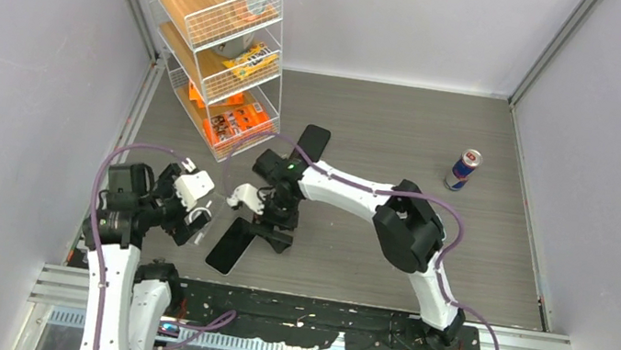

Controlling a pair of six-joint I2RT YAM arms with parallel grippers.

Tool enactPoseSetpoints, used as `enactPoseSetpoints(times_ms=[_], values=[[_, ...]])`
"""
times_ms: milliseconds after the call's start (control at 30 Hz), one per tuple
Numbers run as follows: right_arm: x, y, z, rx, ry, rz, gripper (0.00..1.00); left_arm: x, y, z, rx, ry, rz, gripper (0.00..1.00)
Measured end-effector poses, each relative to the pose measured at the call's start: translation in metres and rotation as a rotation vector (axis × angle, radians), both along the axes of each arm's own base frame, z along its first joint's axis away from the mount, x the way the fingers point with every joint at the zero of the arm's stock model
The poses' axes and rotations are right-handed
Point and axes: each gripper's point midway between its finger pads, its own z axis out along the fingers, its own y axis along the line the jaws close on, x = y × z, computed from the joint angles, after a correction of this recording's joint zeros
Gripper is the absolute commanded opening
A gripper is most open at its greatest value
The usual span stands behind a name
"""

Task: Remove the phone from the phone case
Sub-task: Move the phone to the center of the board.

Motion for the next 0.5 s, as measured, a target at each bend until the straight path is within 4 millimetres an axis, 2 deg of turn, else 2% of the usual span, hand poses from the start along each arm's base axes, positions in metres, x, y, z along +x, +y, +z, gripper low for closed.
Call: enactPoseSetpoints(times_ms=[133,333,400,500], values=[[0.025,-0.018,0.014,0.017,-0.045,-0.071,0.73,-0.003,-0.007,-0.012,-0.028,0.077,-0.058,0.93],[0.06,-0.039,0.042,0.078,-0.118,-0.18,0.73,-0.001,-0.006,-0.027,-0.017,0.146,-0.116,0.92],[0.063,-0.04,0.048,0.102,-0.128,-0.189,0.73,0.001,-0.006,-0.03,-0.014,0.162,-0.13,0.92],[0.058,-0.031,0.053,0.139,-0.119,-0.173,0.73,0.004,-0.004,-0.034,-0.008,0.178,-0.137,0.92]])
